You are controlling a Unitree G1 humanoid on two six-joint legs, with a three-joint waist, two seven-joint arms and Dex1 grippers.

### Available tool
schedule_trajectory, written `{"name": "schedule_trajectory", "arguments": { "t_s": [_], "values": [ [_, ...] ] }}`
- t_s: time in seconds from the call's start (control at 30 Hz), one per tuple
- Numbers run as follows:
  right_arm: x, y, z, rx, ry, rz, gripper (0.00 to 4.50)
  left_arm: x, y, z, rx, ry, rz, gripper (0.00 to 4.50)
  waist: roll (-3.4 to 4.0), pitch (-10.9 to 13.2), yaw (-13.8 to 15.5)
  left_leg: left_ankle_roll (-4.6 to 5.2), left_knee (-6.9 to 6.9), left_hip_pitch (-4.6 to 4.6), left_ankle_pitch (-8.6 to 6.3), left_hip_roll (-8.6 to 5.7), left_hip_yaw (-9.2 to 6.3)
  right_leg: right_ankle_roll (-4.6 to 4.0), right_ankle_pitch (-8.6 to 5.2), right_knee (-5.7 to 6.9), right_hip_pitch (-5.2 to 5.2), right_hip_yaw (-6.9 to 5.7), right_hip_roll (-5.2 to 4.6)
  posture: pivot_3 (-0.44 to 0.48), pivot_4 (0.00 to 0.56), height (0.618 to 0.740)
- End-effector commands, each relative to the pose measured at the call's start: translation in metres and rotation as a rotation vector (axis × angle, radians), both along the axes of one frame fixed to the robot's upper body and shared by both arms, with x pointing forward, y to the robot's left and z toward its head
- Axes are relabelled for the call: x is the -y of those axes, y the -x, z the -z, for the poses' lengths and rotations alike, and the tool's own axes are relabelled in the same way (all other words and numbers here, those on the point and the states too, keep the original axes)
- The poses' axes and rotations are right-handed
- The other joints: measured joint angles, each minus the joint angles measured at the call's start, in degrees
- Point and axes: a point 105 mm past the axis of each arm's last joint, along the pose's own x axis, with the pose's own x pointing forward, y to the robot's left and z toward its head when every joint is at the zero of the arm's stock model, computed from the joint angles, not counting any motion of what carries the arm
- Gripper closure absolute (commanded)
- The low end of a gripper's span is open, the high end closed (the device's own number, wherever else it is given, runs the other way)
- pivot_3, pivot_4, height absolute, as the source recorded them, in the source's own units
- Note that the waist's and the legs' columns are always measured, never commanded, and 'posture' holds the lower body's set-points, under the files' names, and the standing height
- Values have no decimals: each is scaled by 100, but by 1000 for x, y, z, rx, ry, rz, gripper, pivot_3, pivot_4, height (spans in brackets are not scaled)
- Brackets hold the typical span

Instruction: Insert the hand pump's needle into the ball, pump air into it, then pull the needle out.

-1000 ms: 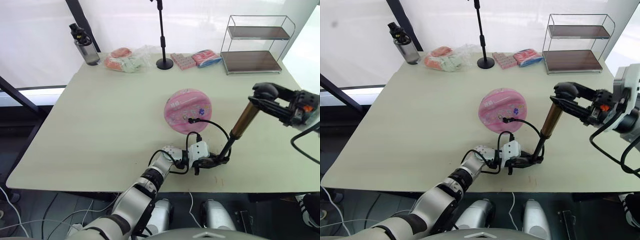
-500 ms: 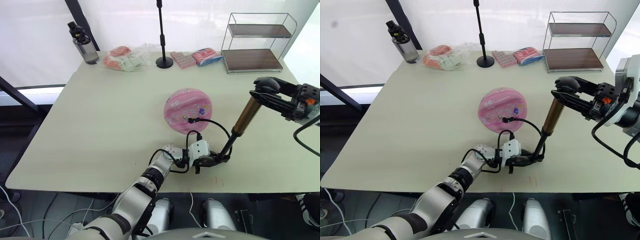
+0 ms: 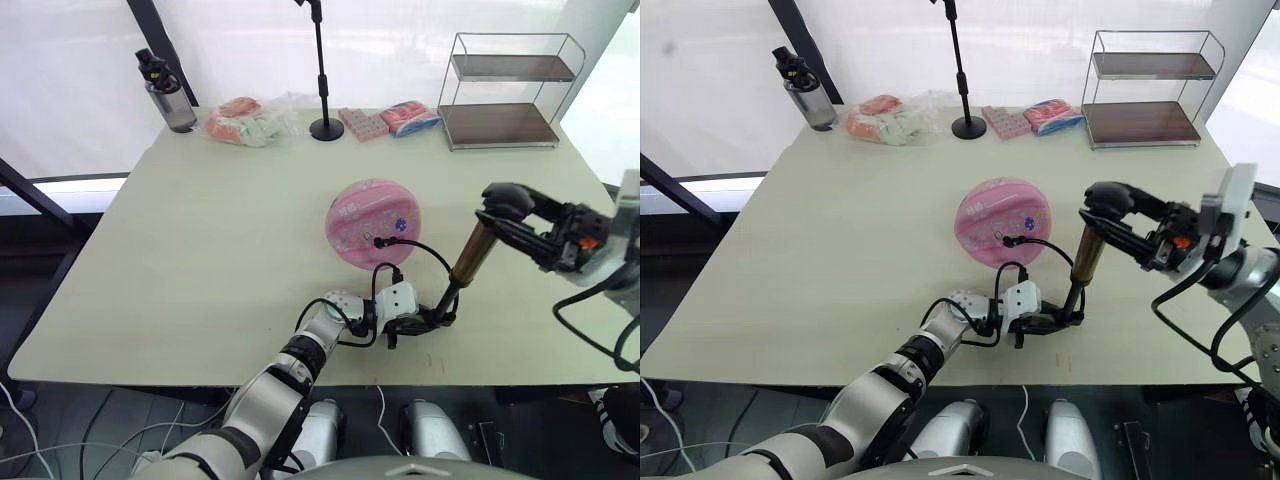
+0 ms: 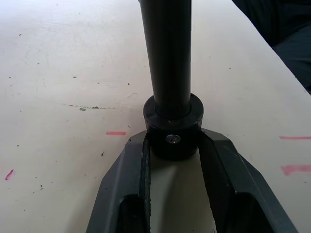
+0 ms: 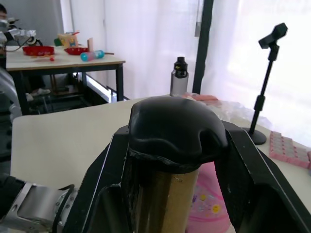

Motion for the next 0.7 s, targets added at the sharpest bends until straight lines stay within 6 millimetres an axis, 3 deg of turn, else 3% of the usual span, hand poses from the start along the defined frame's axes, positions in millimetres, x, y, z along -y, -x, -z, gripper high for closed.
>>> {"name": "schedule_trajectory", "arguments": {
  "t_s": [0.03, 0.1, 0.7],
  "values": [
    [5, -7, 37, -112, 74, 52, 3122, -13, 18, 30, -98, -87, 19, 3405, -2, -3, 8, 0, 0, -1, 0, -1, -1, 0, 0, 0, 1, 0, 0, 0, 150, 740],
    [4, -6, 46, -134, 67, 52, 3419, -13, 18, 30, -98, -87, 17, 3405, 10, -11, -2, 0, 2, 0, 0, -3, 5, -1, 1, 0, 0, 6, -3, 0, 150, 740],
    [-7, 3, 87, -220, 78, 47, 3420, -12, 19, 31, -103, -83, 10, 3405, 11, -12, 7, -1, 1, 3, 0, -2, 3, 1, 0, 0, 1, 6, 1, 0, 150, 740]
  ]
}}
